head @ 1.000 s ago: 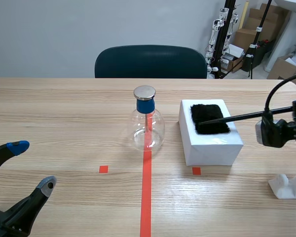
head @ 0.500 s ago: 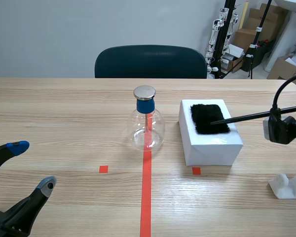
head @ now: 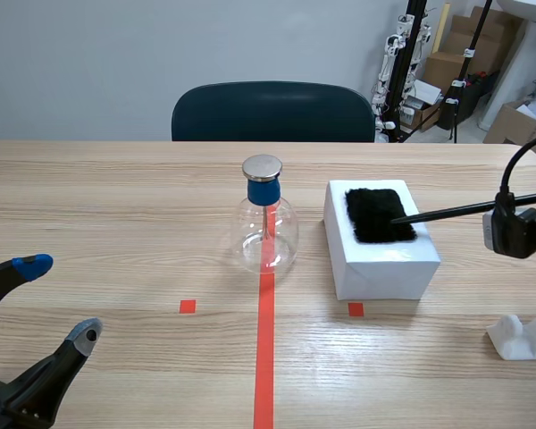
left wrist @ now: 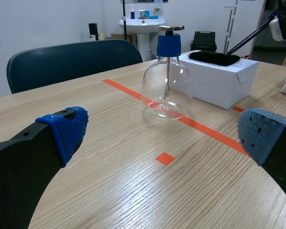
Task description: Do the electroscope experiment. rub the rod on the fur
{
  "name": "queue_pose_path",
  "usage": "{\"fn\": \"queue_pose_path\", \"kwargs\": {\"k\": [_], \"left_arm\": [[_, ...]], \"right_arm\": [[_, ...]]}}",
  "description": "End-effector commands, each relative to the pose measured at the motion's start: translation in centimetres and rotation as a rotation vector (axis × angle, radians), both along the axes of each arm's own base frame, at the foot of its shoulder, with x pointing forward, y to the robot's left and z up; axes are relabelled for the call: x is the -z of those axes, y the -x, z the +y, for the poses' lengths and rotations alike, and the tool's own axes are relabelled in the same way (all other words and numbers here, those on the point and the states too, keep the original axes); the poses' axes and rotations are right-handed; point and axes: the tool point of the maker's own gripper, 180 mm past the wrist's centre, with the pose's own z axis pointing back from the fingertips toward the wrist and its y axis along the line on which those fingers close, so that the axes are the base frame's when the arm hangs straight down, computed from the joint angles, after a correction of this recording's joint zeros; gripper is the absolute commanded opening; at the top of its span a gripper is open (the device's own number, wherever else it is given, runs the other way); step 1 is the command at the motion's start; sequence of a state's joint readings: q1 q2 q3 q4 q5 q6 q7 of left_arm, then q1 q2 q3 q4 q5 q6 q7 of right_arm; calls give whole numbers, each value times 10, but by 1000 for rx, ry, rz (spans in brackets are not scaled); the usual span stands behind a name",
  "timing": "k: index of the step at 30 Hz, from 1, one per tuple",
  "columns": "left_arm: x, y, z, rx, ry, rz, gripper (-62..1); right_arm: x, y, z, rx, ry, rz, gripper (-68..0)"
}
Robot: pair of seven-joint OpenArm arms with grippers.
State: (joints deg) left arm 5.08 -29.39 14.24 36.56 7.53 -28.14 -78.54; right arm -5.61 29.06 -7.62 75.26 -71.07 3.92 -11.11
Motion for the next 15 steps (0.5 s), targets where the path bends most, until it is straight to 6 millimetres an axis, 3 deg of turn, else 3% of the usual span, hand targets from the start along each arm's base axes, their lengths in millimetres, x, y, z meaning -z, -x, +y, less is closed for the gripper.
{"fn": "queue_pose_path", "kwargs": {"k": [1,6,12,15], "left_arm": [[-7,-2,2,-3,14,-26,14],[-7,-2,2,-3,14,-26,14],[-7,-2,2,-3,14,-26,14],[-7,-2,2,-3,14,-26,14]], "right_arm": [[-10,-8,3,-44,-1,-18,-573],[-4,-10,19,-128,-33,12,-573],[-18,-4,-16,65,21,-56,-573],[-18,-3,-18,74,22,-58,-573]]}}
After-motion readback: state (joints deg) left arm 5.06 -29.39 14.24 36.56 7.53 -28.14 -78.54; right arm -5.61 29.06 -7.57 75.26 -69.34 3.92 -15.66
